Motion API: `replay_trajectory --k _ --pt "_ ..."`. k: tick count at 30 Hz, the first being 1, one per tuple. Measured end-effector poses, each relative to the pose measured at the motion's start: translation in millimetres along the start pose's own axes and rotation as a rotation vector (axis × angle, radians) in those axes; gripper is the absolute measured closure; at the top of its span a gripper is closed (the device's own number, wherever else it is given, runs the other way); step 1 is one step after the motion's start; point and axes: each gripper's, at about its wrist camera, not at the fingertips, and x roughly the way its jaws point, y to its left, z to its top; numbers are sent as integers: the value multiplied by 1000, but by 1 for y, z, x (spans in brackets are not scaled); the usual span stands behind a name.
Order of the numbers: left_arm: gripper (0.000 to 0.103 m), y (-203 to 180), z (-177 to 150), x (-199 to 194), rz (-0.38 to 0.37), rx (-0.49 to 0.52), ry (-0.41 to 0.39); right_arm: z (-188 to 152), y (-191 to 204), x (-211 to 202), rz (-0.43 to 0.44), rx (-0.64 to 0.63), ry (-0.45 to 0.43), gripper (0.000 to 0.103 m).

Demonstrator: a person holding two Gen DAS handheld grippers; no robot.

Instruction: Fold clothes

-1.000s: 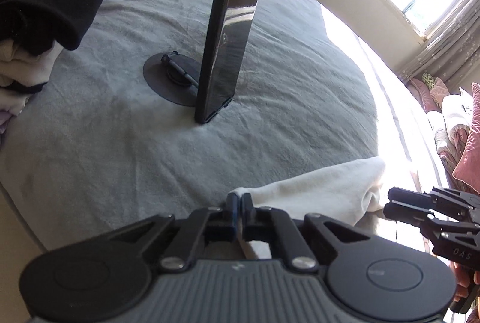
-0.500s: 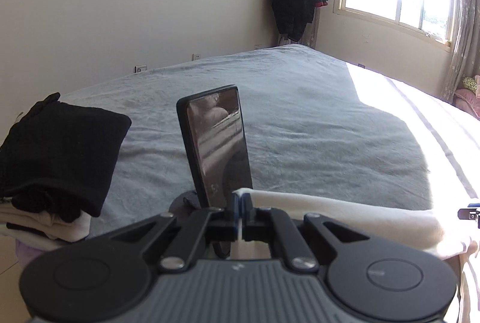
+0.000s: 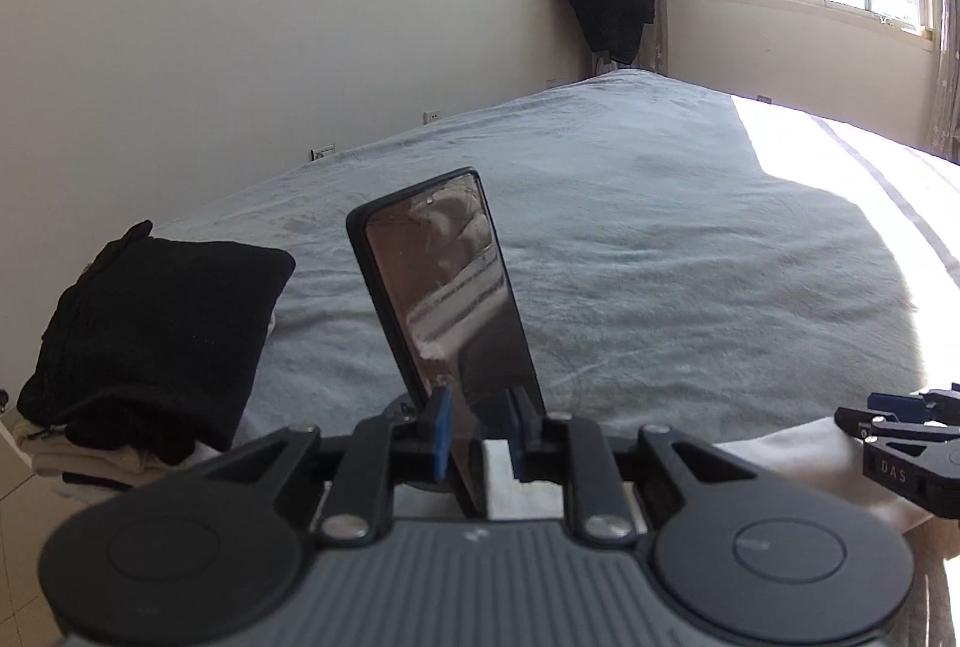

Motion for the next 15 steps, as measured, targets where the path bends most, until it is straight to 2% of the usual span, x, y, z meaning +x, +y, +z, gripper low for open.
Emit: replay_trajectory --k 5,7,10,12,15 --pt "84 -14 -10 4 -270 -27 71 10 -5 -23 34 -13 -29 71" --pt "84 -26 -18 10 -326 -7 87 12 -10 -28 46 -40 -25 70" --pt "84 -45 -30 17 -408 26 111 16 -20 -24 93 -120 -9 63" --pt "84 -57 -36 22 -425 73 114 17 -22 -18 120 -174 1 55" --pt "84 -67 -43 27 -440 112 145 19 -21 -3 178 -214 48 54"
